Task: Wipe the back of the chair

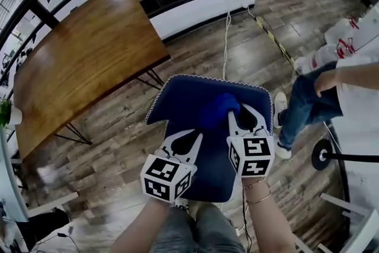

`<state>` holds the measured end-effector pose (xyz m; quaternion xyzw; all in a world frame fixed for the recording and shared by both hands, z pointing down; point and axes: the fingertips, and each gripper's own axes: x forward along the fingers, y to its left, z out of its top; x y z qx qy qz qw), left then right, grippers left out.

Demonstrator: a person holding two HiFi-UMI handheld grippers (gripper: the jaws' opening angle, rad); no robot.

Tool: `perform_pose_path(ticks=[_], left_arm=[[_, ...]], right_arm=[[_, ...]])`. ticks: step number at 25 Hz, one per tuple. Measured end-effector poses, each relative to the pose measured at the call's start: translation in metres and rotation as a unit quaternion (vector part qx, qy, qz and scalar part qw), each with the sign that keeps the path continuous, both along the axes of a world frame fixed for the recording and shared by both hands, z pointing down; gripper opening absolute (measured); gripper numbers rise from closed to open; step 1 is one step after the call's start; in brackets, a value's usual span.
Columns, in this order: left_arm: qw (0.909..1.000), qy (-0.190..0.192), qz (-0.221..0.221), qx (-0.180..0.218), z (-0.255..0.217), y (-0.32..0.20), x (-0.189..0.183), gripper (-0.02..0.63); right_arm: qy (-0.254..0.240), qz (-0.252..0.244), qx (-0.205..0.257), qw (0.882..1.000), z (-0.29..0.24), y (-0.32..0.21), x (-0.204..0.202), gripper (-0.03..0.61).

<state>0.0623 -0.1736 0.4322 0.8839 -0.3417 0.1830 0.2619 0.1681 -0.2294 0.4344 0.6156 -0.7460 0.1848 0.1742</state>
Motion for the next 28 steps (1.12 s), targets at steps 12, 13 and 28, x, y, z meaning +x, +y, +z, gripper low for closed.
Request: perform_pose_path(ticks=[12,13,28], left_arm=[[0.9994,0.012,0.033,-0.002,-0.005,0.002,0.042,0.037],[0.9993,0.012,0.034,-0.001,-0.005,0.002,0.044,0.037],[0.9999,0.002,-0.011,-0.006,-0.004,0.006,0.002,0.037]], right_arm=[[-0.003,0.083,-0.016,0.996,0.004,0.029,0.076,0.081],[-0.004,0.088,-0.017,0.996,0.004,0.031,0.080,0.081],[-0.035,0.029,-0.013,0.999,-0.002,0.058,0.026,0.081]])
